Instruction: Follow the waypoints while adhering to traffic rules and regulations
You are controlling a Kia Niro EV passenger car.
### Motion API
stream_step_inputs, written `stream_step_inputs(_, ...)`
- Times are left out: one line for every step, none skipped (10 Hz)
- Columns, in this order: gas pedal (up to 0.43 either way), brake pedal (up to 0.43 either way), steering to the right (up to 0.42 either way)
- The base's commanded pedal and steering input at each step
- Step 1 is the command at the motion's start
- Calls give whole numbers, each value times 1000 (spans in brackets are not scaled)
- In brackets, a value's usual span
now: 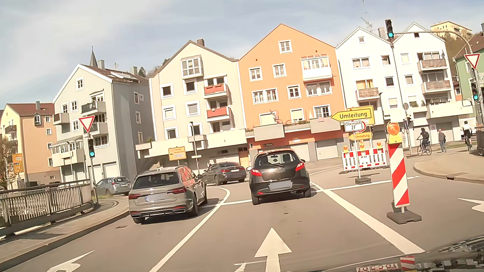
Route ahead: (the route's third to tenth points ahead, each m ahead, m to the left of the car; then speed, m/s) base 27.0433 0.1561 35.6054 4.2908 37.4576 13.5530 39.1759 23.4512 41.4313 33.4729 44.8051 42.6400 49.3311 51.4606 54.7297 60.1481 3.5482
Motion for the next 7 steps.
stream_step_inputs(150,0,24)
stream_step_inputs(157,0,23)
stream_step_inputs(157,0,21)
stream_step_inputs(157,0,20)
stream_step_inputs(157,0,19)
stream_step_inputs(157,0,19)
stream_step_inputs(157,0,19)
